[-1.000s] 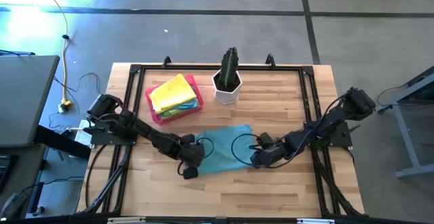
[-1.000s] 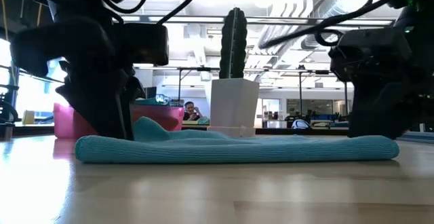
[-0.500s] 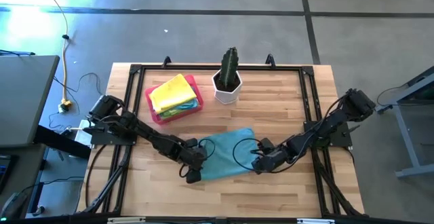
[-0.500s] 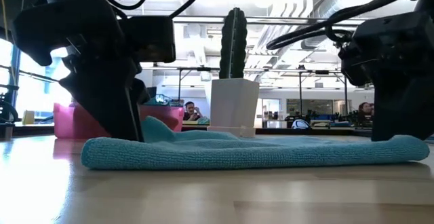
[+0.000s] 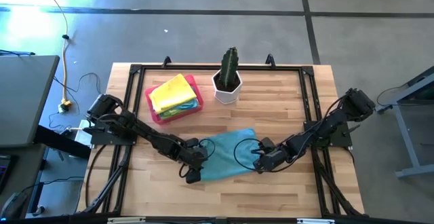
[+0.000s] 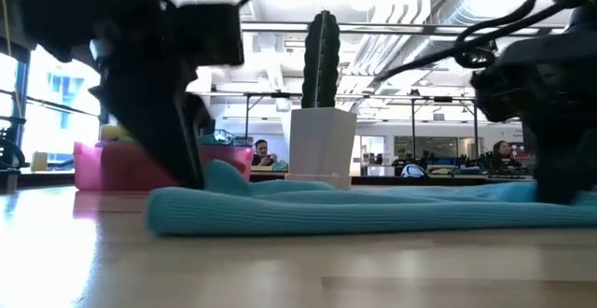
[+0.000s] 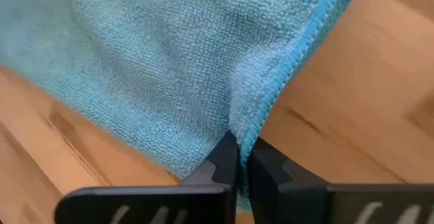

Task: Fold microfiber towels
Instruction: Fold the blue microfiber cloth

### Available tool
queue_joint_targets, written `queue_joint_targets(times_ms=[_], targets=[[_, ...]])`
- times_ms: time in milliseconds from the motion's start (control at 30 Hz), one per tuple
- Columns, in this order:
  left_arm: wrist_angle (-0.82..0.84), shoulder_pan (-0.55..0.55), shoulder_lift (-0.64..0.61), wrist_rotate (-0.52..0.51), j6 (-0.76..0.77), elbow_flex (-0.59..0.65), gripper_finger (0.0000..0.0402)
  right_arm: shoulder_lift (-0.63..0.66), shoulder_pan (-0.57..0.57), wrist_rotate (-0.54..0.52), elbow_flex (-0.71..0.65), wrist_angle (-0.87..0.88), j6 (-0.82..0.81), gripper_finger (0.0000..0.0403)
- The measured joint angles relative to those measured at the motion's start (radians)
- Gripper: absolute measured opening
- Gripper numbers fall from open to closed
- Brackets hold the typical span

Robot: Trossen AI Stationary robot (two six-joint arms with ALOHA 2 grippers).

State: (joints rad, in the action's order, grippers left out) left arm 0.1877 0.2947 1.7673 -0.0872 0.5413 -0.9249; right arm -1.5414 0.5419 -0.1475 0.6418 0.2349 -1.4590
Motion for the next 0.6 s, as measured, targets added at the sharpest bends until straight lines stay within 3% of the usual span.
queue_joint_targets(times_ms=[367, 600], targets=[[0.037, 0.0, -0.065, -0.002, -0.064, -0.048, 0.0131, 0.165, -0.027, 0.159, -0.003, 0.406, -0.02, 0.0001], [0.13, 0.001, -0.136, -0.007, -0.076, -0.043, 0.0131, 0.268, -0.089, 0.201, 0.034, 0.507, -0.06, 0.0001]])
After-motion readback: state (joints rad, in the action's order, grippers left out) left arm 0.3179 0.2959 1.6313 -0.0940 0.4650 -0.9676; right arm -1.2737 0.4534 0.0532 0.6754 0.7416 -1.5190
